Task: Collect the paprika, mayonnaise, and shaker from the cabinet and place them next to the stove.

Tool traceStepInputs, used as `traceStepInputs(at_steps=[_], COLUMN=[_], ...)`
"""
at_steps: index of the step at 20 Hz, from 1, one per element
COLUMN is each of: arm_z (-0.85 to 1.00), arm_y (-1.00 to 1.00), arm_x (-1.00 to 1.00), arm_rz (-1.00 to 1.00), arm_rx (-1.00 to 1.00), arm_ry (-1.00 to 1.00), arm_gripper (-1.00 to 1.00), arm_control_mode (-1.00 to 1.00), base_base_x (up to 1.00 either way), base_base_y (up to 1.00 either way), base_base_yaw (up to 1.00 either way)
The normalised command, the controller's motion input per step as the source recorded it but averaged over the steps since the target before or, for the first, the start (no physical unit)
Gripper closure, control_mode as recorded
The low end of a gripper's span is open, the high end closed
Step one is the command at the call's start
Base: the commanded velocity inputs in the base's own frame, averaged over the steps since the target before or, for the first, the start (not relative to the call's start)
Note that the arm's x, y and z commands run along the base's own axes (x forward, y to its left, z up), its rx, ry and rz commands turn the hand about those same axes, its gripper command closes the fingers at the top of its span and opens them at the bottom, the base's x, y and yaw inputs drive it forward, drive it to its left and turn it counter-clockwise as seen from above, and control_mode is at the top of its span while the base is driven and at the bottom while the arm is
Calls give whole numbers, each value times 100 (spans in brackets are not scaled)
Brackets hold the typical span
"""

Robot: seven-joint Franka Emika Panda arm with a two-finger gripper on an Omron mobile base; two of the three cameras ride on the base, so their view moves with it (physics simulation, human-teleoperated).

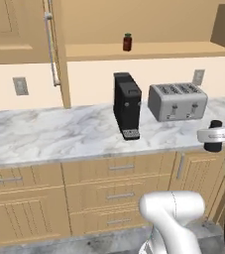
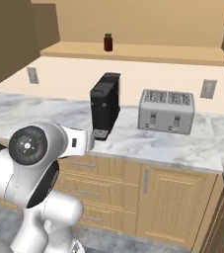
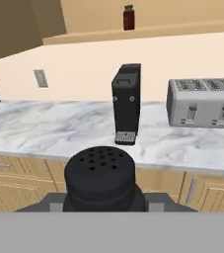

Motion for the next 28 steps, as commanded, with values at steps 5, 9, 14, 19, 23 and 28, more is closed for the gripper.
traceStepInputs(at_steps=[5, 9, 14, 19, 23, 28], arm_z=[0, 0, 0, 0, 0, 0], arm_y=[0, 0, 0, 0, 0, 0], arm_x=[0, 0, 0, 0, 0, 0], arm_rz=[0, 0, 0, 0, 0, 0], arm_rx=[0, 0, 0, 0, 0, 0], arm_ry=[0, 0, 0, 0, 0, 0], arm_gripper=[100, 100, 100, 100, 100, 100], arm_control_mode=[100, 100, 100, 100, 100, 100], base_base_x=[-73, -38, -12, 0, 0, 11], base_base_y=[98, 100, 100, 100, 100, 100], base_base_yaw=[9, 4, 2, 0, 0, 0])
